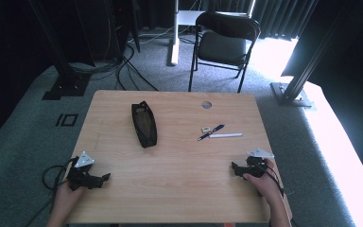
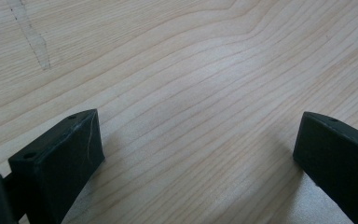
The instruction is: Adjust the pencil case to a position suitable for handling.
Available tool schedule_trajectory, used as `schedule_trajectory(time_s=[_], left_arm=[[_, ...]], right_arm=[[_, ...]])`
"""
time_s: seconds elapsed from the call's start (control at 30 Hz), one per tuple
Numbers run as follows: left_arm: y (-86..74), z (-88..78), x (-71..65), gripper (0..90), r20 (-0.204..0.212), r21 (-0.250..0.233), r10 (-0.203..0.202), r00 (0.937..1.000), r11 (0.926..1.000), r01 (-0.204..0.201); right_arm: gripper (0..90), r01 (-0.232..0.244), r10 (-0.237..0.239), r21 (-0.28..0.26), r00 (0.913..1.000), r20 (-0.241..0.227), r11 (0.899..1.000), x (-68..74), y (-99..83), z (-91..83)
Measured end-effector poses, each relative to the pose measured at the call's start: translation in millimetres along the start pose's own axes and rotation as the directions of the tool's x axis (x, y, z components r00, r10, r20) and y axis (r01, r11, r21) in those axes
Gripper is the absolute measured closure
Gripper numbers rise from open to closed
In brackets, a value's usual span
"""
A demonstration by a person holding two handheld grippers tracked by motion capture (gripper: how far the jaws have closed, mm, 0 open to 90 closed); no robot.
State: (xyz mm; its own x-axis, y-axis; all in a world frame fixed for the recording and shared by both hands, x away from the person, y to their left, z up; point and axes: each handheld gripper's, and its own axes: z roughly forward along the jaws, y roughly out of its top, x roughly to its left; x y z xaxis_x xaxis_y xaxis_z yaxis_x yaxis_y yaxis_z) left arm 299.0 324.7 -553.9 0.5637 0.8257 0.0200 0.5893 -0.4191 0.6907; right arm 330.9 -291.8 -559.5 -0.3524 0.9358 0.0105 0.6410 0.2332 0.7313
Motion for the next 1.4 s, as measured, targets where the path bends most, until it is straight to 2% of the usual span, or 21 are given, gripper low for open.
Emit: schedule_trajectory(time_s=[0.37,0.5,0.67,0.83,1.0,1.27,1.4], left_arm=[[1.1,1.2,-1.8,1.6,-0.011,-0.002,-0.014,0.9998,0.9999,0.014],[1.3,1.3,-2.2,1.6,-0.012,0.000,-0.013,0.9998,0.9999,0.013],[0.9,1.0,-2.6,1.6,-0.009,-0.001,-0.011,0.9999,0.9999,0.011],[0.8,0.9,-2.3,1.6,-0.007,0.000,-0.008,0.9999,1.0000,0.008],[0.8,0.9,-2.2,1.6,-0.007,0.000,-0.007,0.9999,1.0000,0.007],[0.8,0.9,-2.3,1.6,-0.007,0.000,-0.008,0.9999,1.0000,0.008],[0.8,0.9,-2.3,1.6,-0.007,0.000,-0.008,0.9999,1.0000,0.008]], right_arm=[[11.1,-0.004,0.004,-0.001,1.0000,0.004,1.000,2.2,-0.3,-0.3],[11.1,-0.028,0.029,-0.006,0.9995,0.015,1.000,7.9,0.8,0.6],[11.2,-0.054,0.054,-0.020,0.9985,-0.001,0.998,17.4,4.4,3.6],[11.2,-0.030,0.029,-0.040,0.9995,-0.012,0.999,30.7,12.0,6.0],[11.2,0.007,-0.010,-0.054,0.9989,-0.046,0.999,47.2,22.5,8.3],[13.2,0.052,-0.060,-0.080,0.9925,-0.106,0.995,76.3,39.7,14.1],[13.2,0.060,-0.073,-0.096,0.9881,-0.136,0.994,90.5,48.3,17.1]])
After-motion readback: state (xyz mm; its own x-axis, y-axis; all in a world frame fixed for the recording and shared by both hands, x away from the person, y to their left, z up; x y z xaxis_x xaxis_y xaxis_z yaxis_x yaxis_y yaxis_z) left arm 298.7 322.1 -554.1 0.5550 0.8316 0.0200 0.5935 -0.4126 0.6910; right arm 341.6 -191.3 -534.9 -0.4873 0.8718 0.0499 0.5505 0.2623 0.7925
